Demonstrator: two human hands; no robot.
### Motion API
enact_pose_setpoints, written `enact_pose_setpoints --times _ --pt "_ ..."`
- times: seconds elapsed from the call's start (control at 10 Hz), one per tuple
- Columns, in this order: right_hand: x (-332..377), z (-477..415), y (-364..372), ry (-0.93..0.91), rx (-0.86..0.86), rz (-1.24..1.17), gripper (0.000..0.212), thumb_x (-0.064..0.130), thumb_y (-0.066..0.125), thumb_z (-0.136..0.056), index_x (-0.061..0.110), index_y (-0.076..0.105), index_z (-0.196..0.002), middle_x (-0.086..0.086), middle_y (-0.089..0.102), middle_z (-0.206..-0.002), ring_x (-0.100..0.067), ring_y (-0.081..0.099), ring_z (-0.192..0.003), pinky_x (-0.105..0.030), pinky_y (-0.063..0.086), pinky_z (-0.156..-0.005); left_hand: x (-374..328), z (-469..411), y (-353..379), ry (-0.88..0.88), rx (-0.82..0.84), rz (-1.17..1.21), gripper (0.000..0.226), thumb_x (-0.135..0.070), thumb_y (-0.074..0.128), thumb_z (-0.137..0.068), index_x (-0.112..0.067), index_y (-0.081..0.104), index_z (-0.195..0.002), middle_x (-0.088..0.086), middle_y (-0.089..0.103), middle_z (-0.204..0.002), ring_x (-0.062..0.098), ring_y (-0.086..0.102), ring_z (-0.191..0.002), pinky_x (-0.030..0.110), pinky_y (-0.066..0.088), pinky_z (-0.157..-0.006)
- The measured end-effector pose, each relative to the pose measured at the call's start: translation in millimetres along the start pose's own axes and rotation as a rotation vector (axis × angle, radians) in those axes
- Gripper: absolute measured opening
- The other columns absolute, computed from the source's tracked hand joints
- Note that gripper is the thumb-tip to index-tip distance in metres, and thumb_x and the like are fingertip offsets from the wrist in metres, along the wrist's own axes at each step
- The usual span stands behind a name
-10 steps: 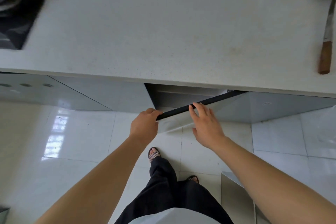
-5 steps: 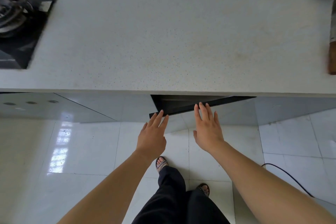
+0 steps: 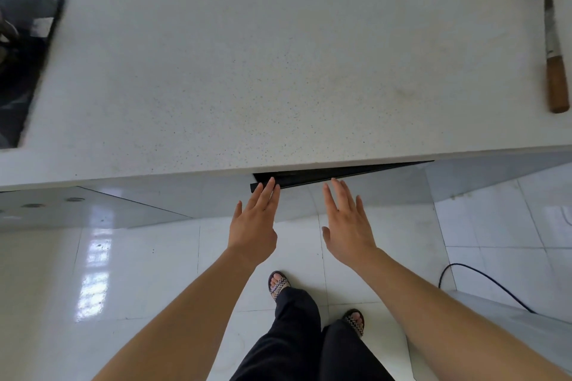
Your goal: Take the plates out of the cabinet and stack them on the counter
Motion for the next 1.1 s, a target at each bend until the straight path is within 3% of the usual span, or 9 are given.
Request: enact_pose_setpoints --times 0.4,0.7,1.1 --pt "3.3 -12.9 -10.0 0.017 0.026 -0.008 0.079 0.027 0.049 -0.093 0.009 -0.005 -0.148 -0.006 -0.017 -0.157 -0.021 -0.009 -0.145 -0.042 0.006 -0.118 3.6 -2.5 -0.5 0.046 0.026 -0.102 0.085 -0.015 0.043 -0.091 -0.023 -0.022 -0.144 -0.008 -0.037 -0.145 0.016 -0.022 -0.142 0.043 0.000 -0.116" --pt "-2.8 14.2 -37.2 -0.015 0.016 -0.092 0.074 0.024 0.047 -0.094 0.010 -0.001 -0.148 -0.005 -0.009 -0.158 -0.021 -0.002 -0.146 -0.040 0.018 -0.117 -9.4 27.3 -19.4 -0.040 0.033 -0.077 0.078 -0.017 0.044 -0.093 -0.021 -0.012 -0.147 -0.002 -0.016 -0.157 0.019 -0.011 -0.145 0.044 0.005 -0.117" --pt "-20.5 106.2 -103.5 -0.144 -0.088 -0.146 0.065 0.026 0.047 -0.094 0.013 0.012 -0.147 -0.006 0.005 -0.157 -0.021 0.011 -0.144 -0.033 0.029 -0.108 -75.2 101.2 -60.1 -0.071 -0.244 0.045 0.064 -0.025 0.047 -0.092 -0.018 0.015 -0.147 0.000 0.021 -0.155 0.020 0.020 -0.142 0.045 0.021 -0.115"
Point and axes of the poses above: each hand's wrist, its own z-axis away from the middle knuckle, its own y-axis out of the palm, x = y × z, the point moved 5 cm from there along -z, towards the middle knuckle
